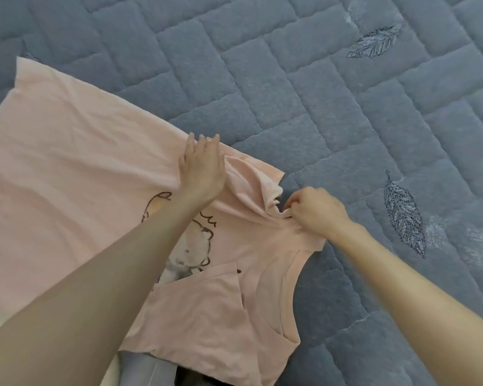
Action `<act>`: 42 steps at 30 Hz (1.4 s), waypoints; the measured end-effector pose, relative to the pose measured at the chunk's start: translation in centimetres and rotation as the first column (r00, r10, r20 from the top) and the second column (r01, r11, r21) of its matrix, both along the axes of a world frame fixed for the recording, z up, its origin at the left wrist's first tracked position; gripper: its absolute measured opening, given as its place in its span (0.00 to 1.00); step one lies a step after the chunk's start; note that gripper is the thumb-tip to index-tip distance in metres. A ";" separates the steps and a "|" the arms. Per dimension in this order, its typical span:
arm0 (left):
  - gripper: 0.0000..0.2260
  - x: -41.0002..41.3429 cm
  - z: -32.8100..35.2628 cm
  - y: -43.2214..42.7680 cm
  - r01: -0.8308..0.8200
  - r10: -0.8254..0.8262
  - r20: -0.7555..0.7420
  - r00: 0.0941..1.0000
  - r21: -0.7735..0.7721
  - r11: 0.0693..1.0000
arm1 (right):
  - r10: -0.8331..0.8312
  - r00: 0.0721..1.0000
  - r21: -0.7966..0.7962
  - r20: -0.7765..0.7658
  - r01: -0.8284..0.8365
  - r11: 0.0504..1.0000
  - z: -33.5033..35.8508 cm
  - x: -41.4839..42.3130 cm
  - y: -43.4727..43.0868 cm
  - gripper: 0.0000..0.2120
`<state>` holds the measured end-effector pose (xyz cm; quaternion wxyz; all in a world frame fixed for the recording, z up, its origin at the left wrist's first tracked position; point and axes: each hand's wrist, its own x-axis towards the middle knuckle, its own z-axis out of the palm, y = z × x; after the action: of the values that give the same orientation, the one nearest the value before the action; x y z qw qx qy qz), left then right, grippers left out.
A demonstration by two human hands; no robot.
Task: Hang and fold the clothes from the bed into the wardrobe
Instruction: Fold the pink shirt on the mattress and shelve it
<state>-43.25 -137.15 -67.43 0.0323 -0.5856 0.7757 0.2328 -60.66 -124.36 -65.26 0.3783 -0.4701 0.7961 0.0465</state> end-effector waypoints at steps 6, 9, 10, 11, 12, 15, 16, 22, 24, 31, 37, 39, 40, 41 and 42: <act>0.18 -0.4 -1.9 -3.3 -0.154 0.151 0.064 0.986 0.042 0.987 | -0.302 0.952 -0.183 0.053 0.307 0.934 -1.1 0.3 -5.1 0.12; 0.10 0.0 -2.4 -4.0 -0.036 0.035 0.073 0.997 0.014 0.999 | -0.226 0.971 -0.017 0.083 0.228 0.974 -2.3 0.5 -6.4 0.08; 0.08 0.1 -2.3 -4.2 0.006 -0.006 0.066 0.998 -0.005 1.000 | -0.189 0.979 0.009 0.071 0.189 0.982 -2.5 0.5 -6.6 0.05; 0.07 0.1 -2.2 -4.4 0.031 -0.030 0.038 0.999 -0.023 0.999 | -0.188 0.980 0.012 0.060 0.188 0.982 -2.5 0.3 -6.7 0.04; 0.07 0.0 -1.9 -4.7 0.041 -0.041 -0.008 0.999 -0.037 0.998 | -0.228 0.972 -0.013 0.051 0.229 0.973 -2.4 0.0 -6.7 0.04; 0.06 -1.4 -0.2 -6.2 0.013 -0.021 -0.239 0.971 -0.035 0.999 | -0.471 0.878 -0.277 0.083 0.474 0.836 -1.2 -1.4 -7.0 0.04; 0.06 -2.2 0.5 -6.8 -0.016 0.010 -0.301 0.954 -0.016 1.000 | -0.528 0.841 -0.370 0.122 0.532 0.762 -0.6 -2.0 -7.4 0.03; 0.05 -6.2 2.7 -9.6 -0.041 0.047 -0.327 0.944 0.026 0.999 | -0.558 0.758 -0.577 0.337 0.635 0.514 3.0 -4.3 -11.6 0.03; 0.04 -5.9 2.5 -10.0 -0.077 0.107 -0.384 0.917 0.093 0.993 | -0.498 0.797 -0.619 0.341 0.589 0.519 3.6 -4.3 -12.1 0.04; 0.06 -0.8 2.3 -7.8 -0.101 0.147 -0.555 0.819 0.112 0.988 | -0.330 0.886 -0.654 0.325 0.462 0.598 4.5 -0.4 -9.5 0.06; 0.05 6.4 1.4 -3.1 -0.034 -0.011 -0.340 0.940 -0.125 0.992 | -0.135 0.912 -0.407 0.386 0.300 0.862 2.8 4.4 -3.0 0.06; 0.07 8.3 1.0 -1.6 0.007 -0.033 -0.251 0.968 -0.104 0.995 | -0.025 0.928 -0.236 0.372 0.121 0.964 1.7 5.8 -0.9 0.05; 0.08 9.1 0.6 -0.8 0.020 -0.039 -0.208 0.977 -0.094 0.995 | 0.018 0.925 -0.150 0.380 0.043 0.988 1.2 6.5 0.0 0.05; 0.09 9.8 0.3 0.0 0.016 -0.030 -0.179 0.983 -0.083 0.996 | 0.037 0.920 -0.096 0.390 0.001 0.995 0.7 7.0 0.8 0.06; 0.10 10.3 0.1 0.7 -0.008 -0.004 -0.163 0.987 -0.072 0.997 | 0.038 0.921 -0.083 0.387 -0.006 0.997 0.4 7.3 1.4 0.07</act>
<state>-32.99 -136.48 -67.34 -0.0526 -0.5663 0.7830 0.2518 -53.38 -122.99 -64.87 0.5088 -0.4936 0.7013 -0.0751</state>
